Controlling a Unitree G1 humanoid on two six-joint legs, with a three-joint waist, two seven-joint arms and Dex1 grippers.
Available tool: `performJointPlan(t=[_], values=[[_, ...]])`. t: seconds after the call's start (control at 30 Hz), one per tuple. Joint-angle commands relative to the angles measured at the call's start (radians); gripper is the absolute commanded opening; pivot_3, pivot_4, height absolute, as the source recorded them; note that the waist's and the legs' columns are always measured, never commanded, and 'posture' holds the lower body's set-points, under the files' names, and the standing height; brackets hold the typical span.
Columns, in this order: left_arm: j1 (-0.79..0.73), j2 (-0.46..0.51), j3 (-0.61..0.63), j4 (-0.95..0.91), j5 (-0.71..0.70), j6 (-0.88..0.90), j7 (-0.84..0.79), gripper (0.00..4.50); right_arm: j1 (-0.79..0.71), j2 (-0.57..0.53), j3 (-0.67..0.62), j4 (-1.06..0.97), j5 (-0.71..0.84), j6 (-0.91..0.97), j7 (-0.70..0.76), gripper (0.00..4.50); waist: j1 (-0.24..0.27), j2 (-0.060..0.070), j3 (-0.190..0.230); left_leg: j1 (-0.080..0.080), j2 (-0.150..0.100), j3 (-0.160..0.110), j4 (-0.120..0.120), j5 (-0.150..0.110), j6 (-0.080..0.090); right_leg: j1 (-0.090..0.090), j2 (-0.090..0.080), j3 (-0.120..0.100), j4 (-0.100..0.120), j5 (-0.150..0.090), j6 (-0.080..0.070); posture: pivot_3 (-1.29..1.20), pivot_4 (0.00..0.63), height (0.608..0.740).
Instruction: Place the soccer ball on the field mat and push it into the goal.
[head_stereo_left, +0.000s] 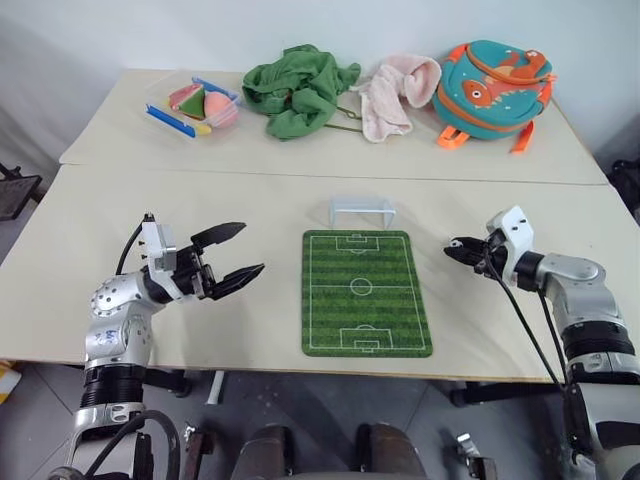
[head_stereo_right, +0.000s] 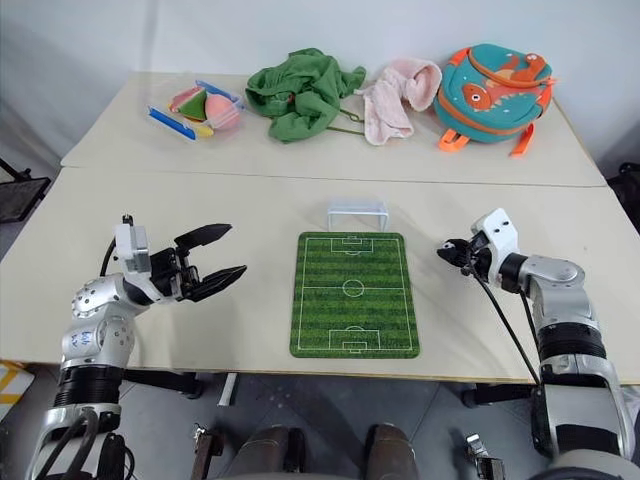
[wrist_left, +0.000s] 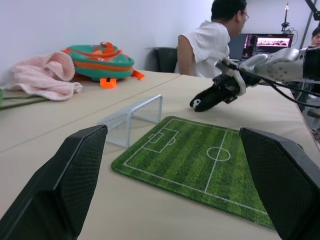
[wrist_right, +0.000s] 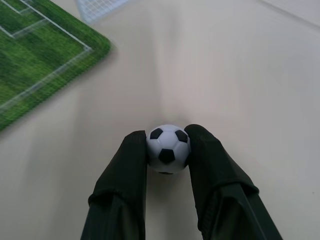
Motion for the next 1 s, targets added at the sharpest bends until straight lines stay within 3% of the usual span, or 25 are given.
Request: performJointPlan(t=[0.03, 0.17, 0.3, 0.53, 1.0], values=[[0.003, 0.012, 0.013, 0.003, -0.024, -0.019, -0.041, 4.5, 0.04, -0.016, -0.009, -0.303, 0.068, 0.088, 0.017, 0.85, -0.003, 0.0, 0.0, 0.0, 0.0, 0.0, 0.0, 0.0, 0.0, 0.0, 0.0, 0.0, 0.0, 0.0, 0.0, 0.0, 0.15, 0.74], [0.025, 0.029, 0.022, 0.018, -0.034, -0.029, -0.108, 4.5, 0.126, -0.042, 0.059, -0.611, 0.128, 0.243, 0.078, 0.85, 0.001, 0.0, 0.0, 0.001, 0.001, 0.0, 0.0, 0.0, 0.0, 0.0, 0.0, 0.0, 0.001, 0.0, 0.0, 0.0, 0.15, 0.74], [0.107, 0.094, 0.022, 0.028, -0.021, -0.042, -0.211, 4.5, 0.188, -0.054, 0.241, -0.829, 0.137, 0.287, 0.197, 0.85, -0.001, 0.0, 0.0, 0.001, 0.0, 0.0, 0.0, 0.0, 0.0, 0.0, 0.0, 0.0, 0.001, 0.0, 0.0, 0.0, 0.15, 0.74], [0.217, 0.168, 0.031, -0.001, -0.003, -0.082, -0.245, 4.5, 0.196, -0.053, 0.343, -0.783, 0.091, 0.21, 0.276, 0.85, 0.007, 0.0, 0.0, 0.001, 0.0, 0.0, 0.002, -0.001, 0.001, 0.0, -0.001, 0.0, 0.001, 0.0, 0.0, 0.0, 0.15, 0.74], [0.294, 0.177, 0.049, -0.067, -0.009, -0.095, -0.197, 4.5, 0.123, 0.043, 0.418, -0.586, 0.029, 0.111, 0.345, 0.85, 0.0, 0.0, 0.0, 0.001, 0.0, 0.0, 0.001, -0.001, 0.001, 0.0, -0.001, 0.0, 0.002, 0.0, 0.0, 0.0, 0.15, 0.74]])
